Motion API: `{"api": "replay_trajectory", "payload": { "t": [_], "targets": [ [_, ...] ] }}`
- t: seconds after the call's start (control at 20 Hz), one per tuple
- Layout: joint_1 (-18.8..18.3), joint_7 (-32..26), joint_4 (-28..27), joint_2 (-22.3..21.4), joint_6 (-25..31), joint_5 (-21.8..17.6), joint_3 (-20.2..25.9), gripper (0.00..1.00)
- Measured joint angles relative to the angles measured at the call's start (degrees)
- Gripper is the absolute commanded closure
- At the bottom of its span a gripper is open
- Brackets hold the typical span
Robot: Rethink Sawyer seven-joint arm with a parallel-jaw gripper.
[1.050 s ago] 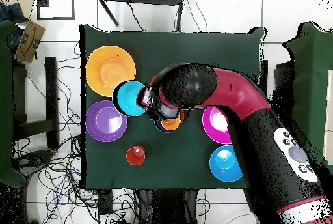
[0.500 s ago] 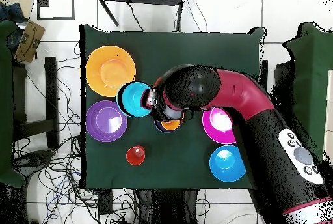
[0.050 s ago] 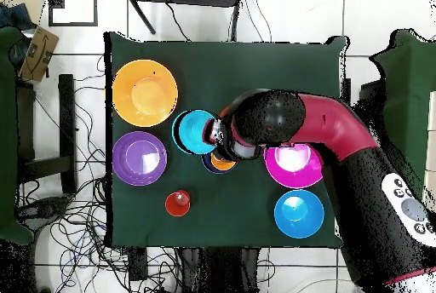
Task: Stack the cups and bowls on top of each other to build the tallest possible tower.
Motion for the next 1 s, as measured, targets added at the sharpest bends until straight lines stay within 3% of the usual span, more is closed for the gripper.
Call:
{"api": "replay_trajectory", "payload": {
  "t": [1.0],
  "targets": [
    [-5.1,0.0,-2.7,3.5,0.1,-3.7,2.8,1.0]
  ]
}}
